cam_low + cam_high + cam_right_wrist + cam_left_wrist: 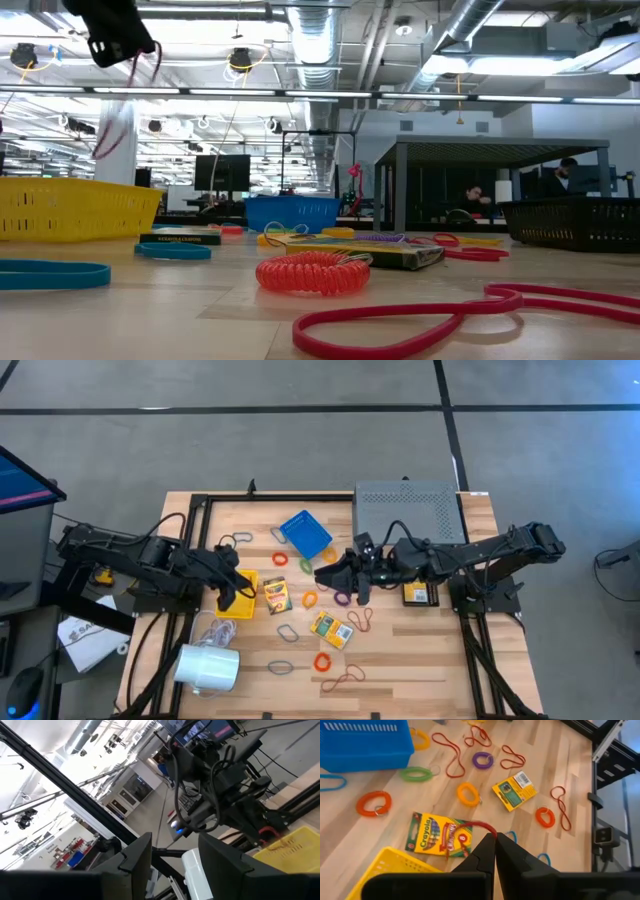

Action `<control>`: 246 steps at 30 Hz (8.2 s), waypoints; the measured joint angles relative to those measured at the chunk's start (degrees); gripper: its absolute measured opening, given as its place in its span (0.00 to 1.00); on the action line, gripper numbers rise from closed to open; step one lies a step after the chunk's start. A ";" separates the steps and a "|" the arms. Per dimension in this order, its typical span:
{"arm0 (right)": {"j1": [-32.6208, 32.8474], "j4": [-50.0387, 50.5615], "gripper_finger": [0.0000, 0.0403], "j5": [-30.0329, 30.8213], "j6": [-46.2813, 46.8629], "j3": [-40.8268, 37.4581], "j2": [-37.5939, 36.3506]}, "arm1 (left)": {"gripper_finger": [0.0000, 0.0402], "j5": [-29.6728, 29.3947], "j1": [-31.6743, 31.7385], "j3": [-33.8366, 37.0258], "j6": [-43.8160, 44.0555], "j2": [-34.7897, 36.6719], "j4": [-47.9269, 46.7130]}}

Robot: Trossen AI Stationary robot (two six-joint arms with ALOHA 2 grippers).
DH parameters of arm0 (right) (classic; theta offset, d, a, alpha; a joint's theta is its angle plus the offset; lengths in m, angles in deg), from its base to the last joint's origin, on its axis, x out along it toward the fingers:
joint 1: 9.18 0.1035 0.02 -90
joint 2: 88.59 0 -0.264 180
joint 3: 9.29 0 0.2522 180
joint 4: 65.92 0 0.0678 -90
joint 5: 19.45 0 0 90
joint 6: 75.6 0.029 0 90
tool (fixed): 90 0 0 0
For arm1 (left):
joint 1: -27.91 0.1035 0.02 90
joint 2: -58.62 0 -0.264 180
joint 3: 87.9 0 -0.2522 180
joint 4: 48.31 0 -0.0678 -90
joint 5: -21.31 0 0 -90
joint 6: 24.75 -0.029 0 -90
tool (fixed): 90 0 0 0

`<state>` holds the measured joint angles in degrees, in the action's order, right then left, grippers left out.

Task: Pick & Place Office Desk Supplies
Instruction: Put the red rubber band into the yellow bin, then put the blue rubber band into the yellow bin

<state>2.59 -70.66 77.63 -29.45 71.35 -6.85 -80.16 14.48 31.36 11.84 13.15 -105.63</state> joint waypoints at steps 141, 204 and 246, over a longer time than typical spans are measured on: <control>2.57 3.40 0.39 -4.32 2.89 0.00 0.00 | 0.47 14.26 -11.02 -6.22 -41.14 -32.51 13.40; 6.60 1.32 0.39 -4.27 -1.24 0.00 -0.04 | 0.43 5.45 -20.10 -17.03 -19.14 -63.06 14.61; 6.53 1.29 0.39 -4.30 -3.26 0.00 -0.04 | 0.00 -8.88 -20.40 -16.76 -2.57 -39.24 7.21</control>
<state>9.12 -69.37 73.34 -32.71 71.35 -6.89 -89.04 -5.92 14.60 9.27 -26.09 -98.42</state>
